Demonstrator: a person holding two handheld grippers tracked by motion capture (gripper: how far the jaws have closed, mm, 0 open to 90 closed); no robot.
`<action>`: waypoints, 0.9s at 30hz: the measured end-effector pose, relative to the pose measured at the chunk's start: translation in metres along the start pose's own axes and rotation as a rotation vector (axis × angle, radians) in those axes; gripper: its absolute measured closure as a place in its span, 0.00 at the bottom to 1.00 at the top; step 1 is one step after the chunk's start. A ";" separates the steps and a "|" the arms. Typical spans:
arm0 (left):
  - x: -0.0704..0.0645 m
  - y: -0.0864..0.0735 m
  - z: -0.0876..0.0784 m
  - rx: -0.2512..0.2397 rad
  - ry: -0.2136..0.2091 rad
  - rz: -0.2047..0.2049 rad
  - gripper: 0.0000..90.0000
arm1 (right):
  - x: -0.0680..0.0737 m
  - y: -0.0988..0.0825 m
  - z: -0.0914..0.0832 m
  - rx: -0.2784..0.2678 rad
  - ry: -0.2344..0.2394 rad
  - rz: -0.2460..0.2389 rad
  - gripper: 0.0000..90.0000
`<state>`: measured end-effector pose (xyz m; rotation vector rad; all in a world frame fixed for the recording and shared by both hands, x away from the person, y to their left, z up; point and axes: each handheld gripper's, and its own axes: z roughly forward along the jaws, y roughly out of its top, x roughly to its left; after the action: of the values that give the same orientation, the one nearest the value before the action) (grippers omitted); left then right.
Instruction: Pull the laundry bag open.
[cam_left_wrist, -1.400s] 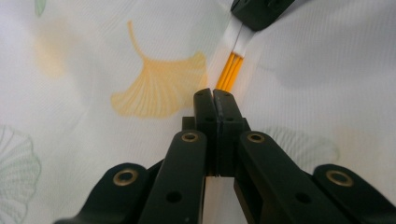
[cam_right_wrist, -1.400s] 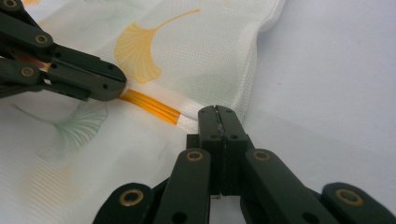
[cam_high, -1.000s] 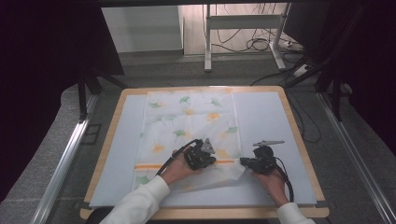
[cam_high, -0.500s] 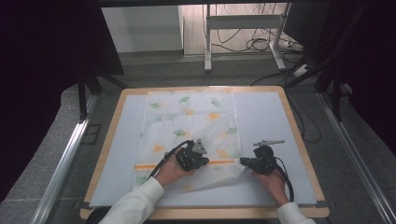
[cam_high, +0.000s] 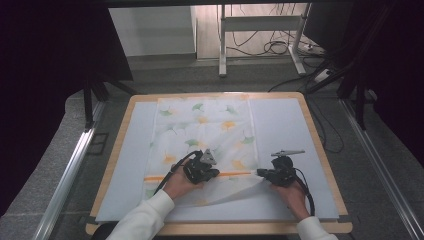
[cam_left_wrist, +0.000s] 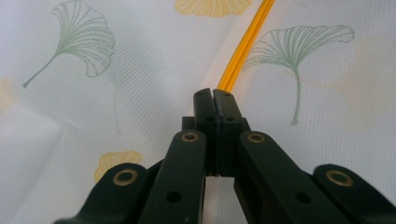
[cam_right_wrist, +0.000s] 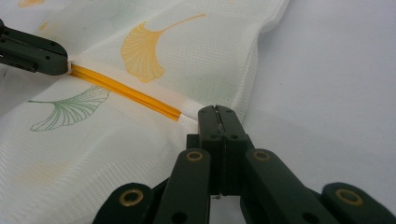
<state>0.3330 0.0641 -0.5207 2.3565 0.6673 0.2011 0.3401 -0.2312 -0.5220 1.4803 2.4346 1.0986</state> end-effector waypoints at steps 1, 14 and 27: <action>0.000 0.000 0.000 -0.001 -0.002 -0.005 1.00 | 0.000 0.000 0.000 0.000 0.000 -0.001 1.00; 0.009 -0.007 -0.008 0.012 0.003 -0.045 1.00 | 0.000 0.000 0.000 0.002 0.001 -0.004 1.00; 0.019 -0.023 -0.021 0.019 0.021 -0.092 1.00 | 0.000 0.001 0.000 0.005 0.002 -0.010 1.00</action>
<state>0.3326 0.1008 -0.5201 2.3383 0.7893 0.1790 0.3408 -0.2314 -0.5218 1.4669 2.4458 1.0936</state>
